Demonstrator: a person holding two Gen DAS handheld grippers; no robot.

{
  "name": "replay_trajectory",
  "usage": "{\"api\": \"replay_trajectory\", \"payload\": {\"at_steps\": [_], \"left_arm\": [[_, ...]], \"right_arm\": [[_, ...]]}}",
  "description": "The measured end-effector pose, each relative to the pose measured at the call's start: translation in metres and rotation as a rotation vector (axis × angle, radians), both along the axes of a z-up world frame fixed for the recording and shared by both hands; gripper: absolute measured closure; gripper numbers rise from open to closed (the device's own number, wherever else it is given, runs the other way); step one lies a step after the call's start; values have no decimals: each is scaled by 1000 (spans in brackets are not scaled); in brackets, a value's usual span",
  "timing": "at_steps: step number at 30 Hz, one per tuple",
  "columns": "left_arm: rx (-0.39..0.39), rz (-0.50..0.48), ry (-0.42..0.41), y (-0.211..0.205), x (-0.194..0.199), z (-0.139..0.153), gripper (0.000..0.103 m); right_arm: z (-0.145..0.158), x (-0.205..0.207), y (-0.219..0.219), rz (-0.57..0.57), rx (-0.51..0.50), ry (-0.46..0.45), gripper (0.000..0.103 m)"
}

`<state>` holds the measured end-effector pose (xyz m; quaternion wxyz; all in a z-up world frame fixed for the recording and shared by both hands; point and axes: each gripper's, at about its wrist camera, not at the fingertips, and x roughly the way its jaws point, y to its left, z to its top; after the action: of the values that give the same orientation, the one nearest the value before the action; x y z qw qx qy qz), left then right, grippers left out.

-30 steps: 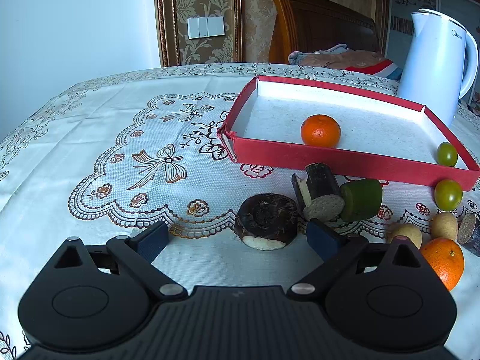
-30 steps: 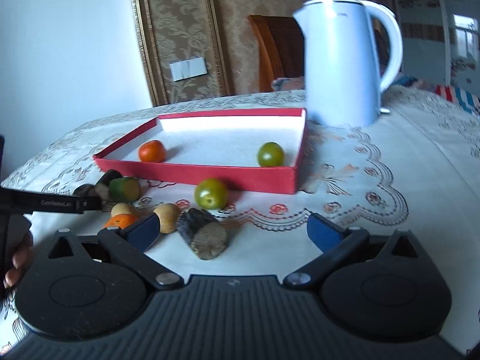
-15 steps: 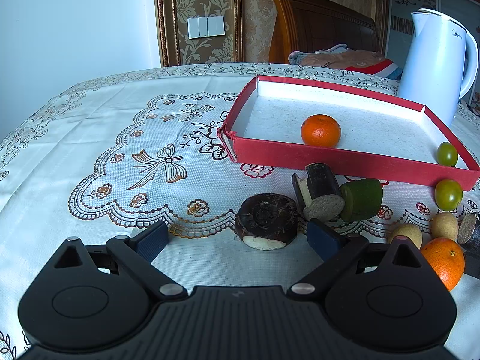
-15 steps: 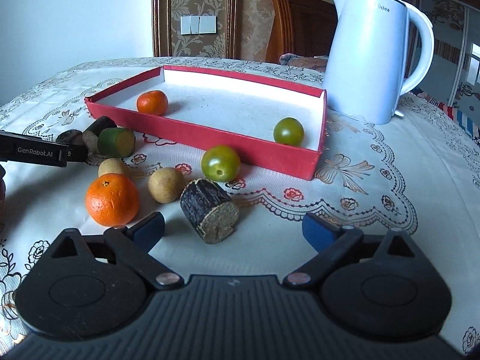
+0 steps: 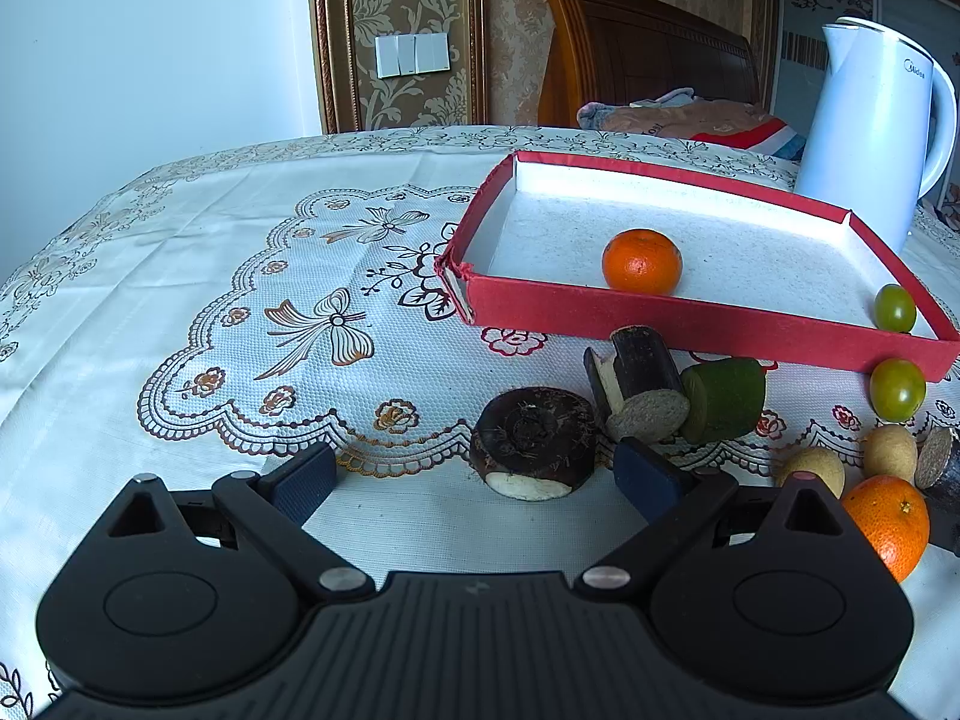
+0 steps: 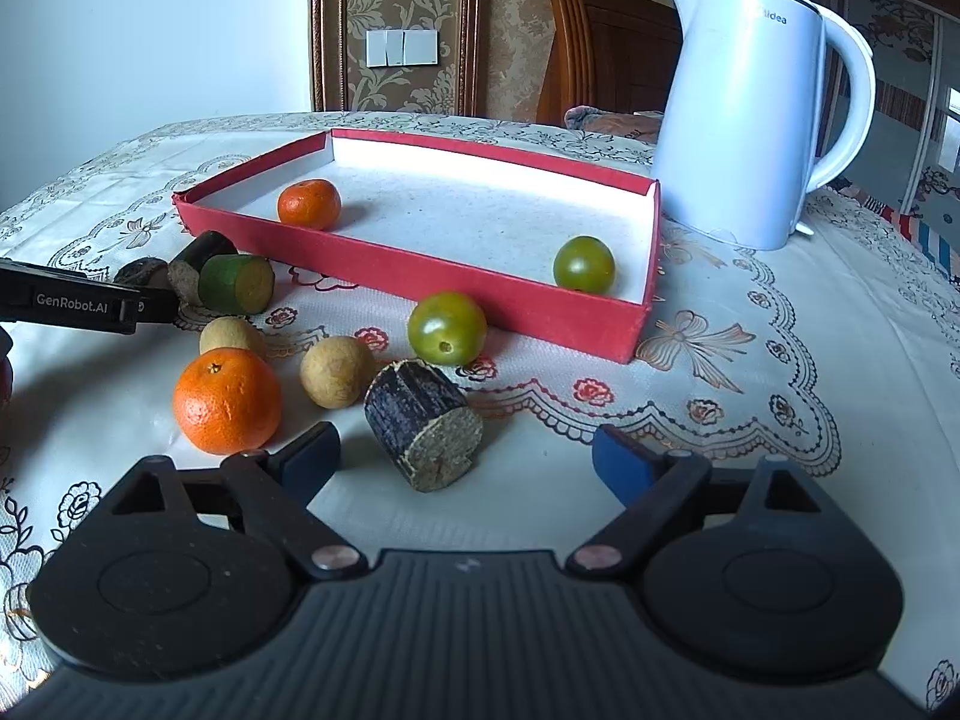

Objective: Organize fruits
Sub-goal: 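Move both tools back toward the remaining fruits beside the tray, then grasp dark log slice with right tool while left tool grasps eggplant slice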

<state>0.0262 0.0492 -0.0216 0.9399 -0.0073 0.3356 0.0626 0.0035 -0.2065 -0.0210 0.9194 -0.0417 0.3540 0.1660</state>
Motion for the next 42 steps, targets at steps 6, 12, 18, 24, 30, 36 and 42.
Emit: {"api": "replay_trajectory", "payload": {"at_steps": [6, 12, 18, 24, 30, 36, 42], "left_arm": [[-2, -8, -3, 0, 0, 0, 3], [13, -51, -7, -5, 0, 0, 3], [28, -117, -34, -14, -4, 2, 12], [61, -107, -33, -7, -2, 4, 12], [44, -60, -19, 4, 4, 3, 11], [47, -87, -26, 3, 4, 3, 18], [49, -105, -35, 0, 2, 4, 26]], "right_arm": [[1, 2, 7, 27, -50, -32, 13], [-1, 7, 0, 33, -10, -2, 13], [-4, 10, -5, 22, 26, 22, 12], [-5, 11, -8, 9, 38, 37, 6], [-6, 12, -8, 6, 36, 42, 3], [-7, 13, -6, 19, 31, 53, 0], [-6, 11, -10, 13, 64, 44, 1]]}}
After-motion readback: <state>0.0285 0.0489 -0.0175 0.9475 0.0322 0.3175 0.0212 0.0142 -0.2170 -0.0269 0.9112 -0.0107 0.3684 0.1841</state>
